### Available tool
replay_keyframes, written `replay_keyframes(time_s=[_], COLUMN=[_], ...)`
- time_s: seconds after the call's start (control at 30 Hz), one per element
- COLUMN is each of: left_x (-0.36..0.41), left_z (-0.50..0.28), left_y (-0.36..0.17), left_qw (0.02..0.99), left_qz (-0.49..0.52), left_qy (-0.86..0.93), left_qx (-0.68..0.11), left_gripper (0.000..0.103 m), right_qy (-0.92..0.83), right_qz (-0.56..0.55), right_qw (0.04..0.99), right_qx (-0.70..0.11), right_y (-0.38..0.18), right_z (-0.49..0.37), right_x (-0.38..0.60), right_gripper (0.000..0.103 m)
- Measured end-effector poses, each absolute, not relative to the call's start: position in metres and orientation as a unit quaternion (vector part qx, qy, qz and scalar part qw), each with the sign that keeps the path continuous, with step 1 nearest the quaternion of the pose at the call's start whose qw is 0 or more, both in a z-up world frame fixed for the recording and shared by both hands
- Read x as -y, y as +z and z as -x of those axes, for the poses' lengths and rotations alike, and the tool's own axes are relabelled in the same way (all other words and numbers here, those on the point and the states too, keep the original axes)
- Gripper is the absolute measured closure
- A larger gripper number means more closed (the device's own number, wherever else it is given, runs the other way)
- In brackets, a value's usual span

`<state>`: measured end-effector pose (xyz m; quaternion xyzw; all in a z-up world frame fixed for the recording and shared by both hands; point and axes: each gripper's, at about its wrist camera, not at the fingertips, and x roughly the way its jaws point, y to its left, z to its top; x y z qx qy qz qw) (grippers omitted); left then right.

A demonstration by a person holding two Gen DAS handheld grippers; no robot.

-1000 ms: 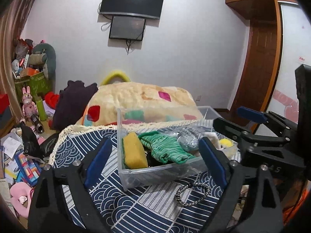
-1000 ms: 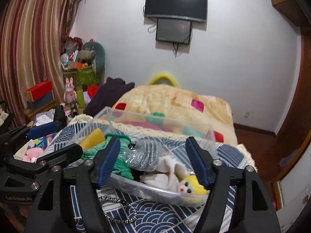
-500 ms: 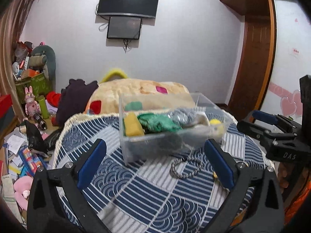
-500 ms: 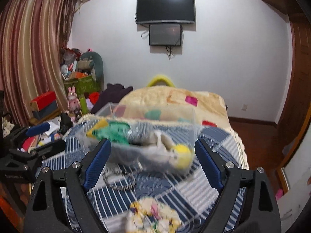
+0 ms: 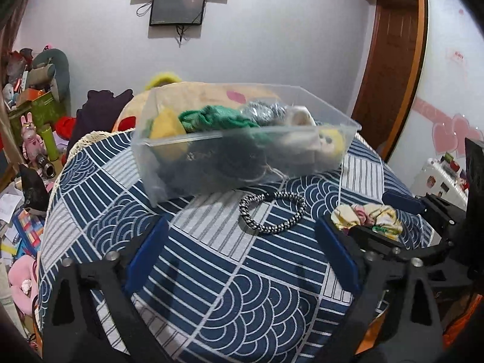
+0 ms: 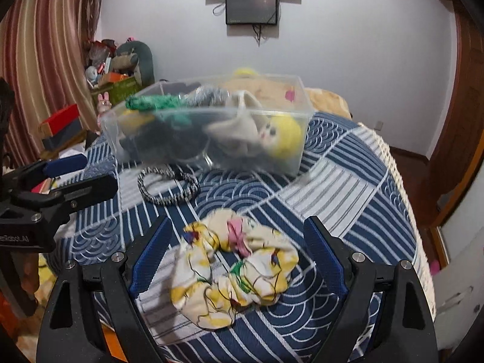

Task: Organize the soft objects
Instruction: 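Grasp the floral scrunchie with the right gripper while the left grasps the beaded bracelet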

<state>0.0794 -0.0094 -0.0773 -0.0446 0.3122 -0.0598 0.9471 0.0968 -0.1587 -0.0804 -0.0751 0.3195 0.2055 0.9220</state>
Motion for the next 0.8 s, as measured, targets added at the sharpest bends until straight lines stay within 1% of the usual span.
replay_keyframes(time_s=[0.1, 0.23, 0.3, 0.33, 0.37, 0.4, 0.47, 0.5, 0.53, 0.57, 0.6, 0.63, 0.67, 0.7, 0.77, 0.8], left_x=[0.015, 0.02, 0.02, 0.021, 0.021, 0.021, 0.019, 0.019, 0.019, 0.018, 0.018, 0.019, 0.019, 0.02, 0.02, 0.019], left_z=[-0.089, -0.102, -0.106, -0.109, -0.111, -0.113, -0.116, -0.116, -0.117, -0.117, -0.118, -0.118, -0.117, -0.116, -0.115, -0.113], left_y=[-0.085, -0.091, -0.094, -0.096, -0.097, -0.098, -0.1, -0.1, -0.1, -0.1, -0.1, -0.099, -0.099, -0.099, -0.098, -0.098], left_qw=[0.942, 0.937, 0.936, 0.935, 0.933, 0.932, 0.931, 0.931, 0.931, 0.931, 0.931, 0.932, 0.932, 0.933, 0.934, 0.934], left_qz=[0.036, 0.042, 0.046, 0.05, 0.052, 0.053, 0.06, 0.063, 0.065, 0.066, 0.066, 0.064, 0.063, 0.062, 0.064, 0.065], left_qy=[-0.063, -0.068, -0.067, -0.069, -0.07, -0.07, -0.073, -0.073, -0.074, -0.076, -0.078, -0.076, -0.076, -0.077, -0.079, -0.08], left_qx=[-0.329, -0.339, -0.342, -0.345, -0.348, -0.351, -0.353, -0.352, -0.352, -0.352, -0.352, -0.349, -0.348, -0.347, -0.344, -0.341], left_gripper=[0.029, 0.04, 0.049, 0.052, 0.057, 0.059, 0.062, 0.065, 0.067, 0.073, 0.076, 0.079, 0.086, 0.088, 0.091, 0.092], right_qy=[0.197, 0.188, 0.193, 0.193, 0.193, 0.196, 0.201, 0.205, 0.207, 0.211, 0.214, 0.216, 0.217, 0.219, 0.22, 0.22], right_qz=[0.083, 0.082, 0.073, 0.071, 0.069, 0.068, 0.067, 0.067, 0.067, 0.065, 0.064, 0.063, 0.061, 0.06, 0.058, 0.056], right_qw=[0.921, 0.918, 0.917, 0.918, 0.918, 0.918, 0.918, 0.917, 0.917, 0.917, 0.916, 0.916, 0.916, 0.916, 0.917, 0.917], right_qx=[-0.327, -0.339, -0.342, -0.34, -0.339, -0.339, -0.336, -0.335, -0.334, -0.333, -0.333, -0.332, -0.332, -0.331, -0.329, -0.329], right_y=[-0.086, -0.093, -0.092, -0.091, -0.091, -0.091, -0.09, -0.091, -0.091, -0.09, -0.091, -0.091, -0.09, -0.089, -0.088, -0.087], right_z=[-0.099, -0.101, -0.101, -0.101, -0.101, -0.1, -0.099, -0.099, -0.098, -0.097, -0.097, -0.097, -0.098, -0.098, -0.098, -0.099], right_x=[0.159, 0.163, 0.167, 0.167, 0.168, 0.169, 0.17, 0.171, 0.172, 0.172, 0.173, 0.171, 0.171, 0.172, 0.172, 0.171], right_gripper=[0.016, 0.016, 0.017, 0.023, 0.031, 0.034, 0.048, 0.052, 0.06, 0.067, 0.069, 0.074, 0.077, 0.078, 0.083, 0.084])
